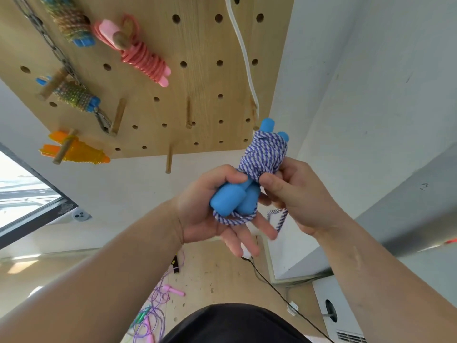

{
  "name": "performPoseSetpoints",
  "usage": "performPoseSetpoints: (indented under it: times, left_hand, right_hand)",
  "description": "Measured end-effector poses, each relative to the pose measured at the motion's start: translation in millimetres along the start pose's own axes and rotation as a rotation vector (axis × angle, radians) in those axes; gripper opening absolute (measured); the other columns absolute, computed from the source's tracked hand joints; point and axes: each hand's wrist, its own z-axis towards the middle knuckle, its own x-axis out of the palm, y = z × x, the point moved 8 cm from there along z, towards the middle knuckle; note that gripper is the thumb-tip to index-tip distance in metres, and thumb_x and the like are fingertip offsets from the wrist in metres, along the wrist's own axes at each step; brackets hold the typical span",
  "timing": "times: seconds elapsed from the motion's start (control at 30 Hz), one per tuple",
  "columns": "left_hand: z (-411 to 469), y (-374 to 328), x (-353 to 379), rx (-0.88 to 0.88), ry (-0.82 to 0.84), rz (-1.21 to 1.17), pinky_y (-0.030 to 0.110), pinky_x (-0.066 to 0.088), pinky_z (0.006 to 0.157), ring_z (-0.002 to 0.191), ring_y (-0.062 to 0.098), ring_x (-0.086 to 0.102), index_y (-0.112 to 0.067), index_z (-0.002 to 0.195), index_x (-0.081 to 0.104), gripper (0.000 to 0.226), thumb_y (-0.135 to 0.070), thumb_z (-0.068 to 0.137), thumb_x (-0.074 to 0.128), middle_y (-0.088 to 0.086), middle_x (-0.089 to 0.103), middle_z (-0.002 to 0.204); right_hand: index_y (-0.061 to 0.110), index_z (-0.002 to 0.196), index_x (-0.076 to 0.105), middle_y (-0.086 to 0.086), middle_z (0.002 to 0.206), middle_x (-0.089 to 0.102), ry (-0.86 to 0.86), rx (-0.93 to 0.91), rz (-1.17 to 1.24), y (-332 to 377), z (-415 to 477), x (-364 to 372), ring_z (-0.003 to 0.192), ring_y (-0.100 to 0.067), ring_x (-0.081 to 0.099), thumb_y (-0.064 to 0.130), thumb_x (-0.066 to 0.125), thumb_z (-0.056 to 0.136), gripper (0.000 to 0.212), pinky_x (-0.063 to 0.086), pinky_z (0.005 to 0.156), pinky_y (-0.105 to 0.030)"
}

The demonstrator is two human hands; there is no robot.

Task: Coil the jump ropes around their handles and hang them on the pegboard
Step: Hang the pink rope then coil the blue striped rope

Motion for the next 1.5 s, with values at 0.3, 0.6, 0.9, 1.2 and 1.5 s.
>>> performPoseSetpoints:
  times: [0.3, 0.6, 0.9, 1.2, 1.5]
  left_hand:
    - [-29.9, -36.2, -11.0, 0.994, -0.99, 1.348, 0.031, 0.049, 0.096, 0.115, 0.021, 0.055, -0.02, 0.133, 0.044, 0.079, -0.02, 0.067, 0.088, 0.003, 0.051, 0.13]
    - [-56.8, -58.7, -30.2, 1.031, -1.146, 1.112, 0.024, 0.055, 0.059, 0.074, 0.012, 0.064, -0.011, 0.106, 0.065, 0.054, -0.022, 0.06, 0.092, -0.003, 0.066, 0.093]
    - [-6.4, -16.2, -28.8, 0.432, -0.517, -0.274, 0.017, 0.026, 0.035, 0.042, 0.009, 0.037, -0.012, 0.095, 0.064, 0.04, -0.035, 0.063, 0.069, 0.012, 0.064, 0.076]
    - [-27.8, -27.2, -31.4, 0.551, -0.994, 0.523, 0.024, 0.055, 0.06, 0.075, 0.009, 0.068, -0.031, 0.106, 0.054, 0.033, -0.055, 0.087, 0.066, -0.005, 0.069, 0.097]
    - [-24.0, -16.7, -39.2, 0.65, -0.833, -0.089, 0.031, 0.047, 0.052, 0.069, 0.024, 0.062, -0.01, 0.114, 0.064, 0.026, -0.032, 0.099, 0.062, 0.014, 0.071, 0.094]
  right_hand:
    - [0.013, 0.074, 0.052, -0.001, 0.057, 0.035, -0.453, 0.185, -0.001, -27.5, -3.3, -6.0, 0.049, -0.012, 0.027, 0.033, 0.071, 0.093, 0.033, 0.024, 0.049, -0.025]
    - [0.002, 0.089, 0.057, 0.003, 0.057, 0.035, -0.207, 0.169, -0.014, -17.0, -3.7, 1.1, 0.053, -0.012, 0.022, 0.026, 0.051, 0.105, 0.029, 0.019, 0.049, -0.026]
    - [0.036, 0.077, 0.071, 0.006, 0.062, 0.031, -0.074, 0.049, 0.092, -7.9, -1.6, -4.7, 0.052, -0.007, 0.027, 0.025, 0.057, 0.094, 0.025, 0.016, 0.051, -0.028]
    - [0.015, 0.095, 0.073, 0.003, 0.056, 0.033, -0.367, 0.132, 0.054, -34.1, -6.3, -10.1, 0.051, -0.012, 0.024, 0.019, 0.058, 0.102, 0.017, 0.02, 0.047, -0.026]
    - [0.012, 0.081, 0.056, -0.005, 0.057, 0.043, -0.32, 0.066, 0.007, -14.1, 0.4, -7.3, 0.049, -0.012, 0.032, 0.015, 0.061, 0.099, 0.019, 0.027, 0.046, -0.023]
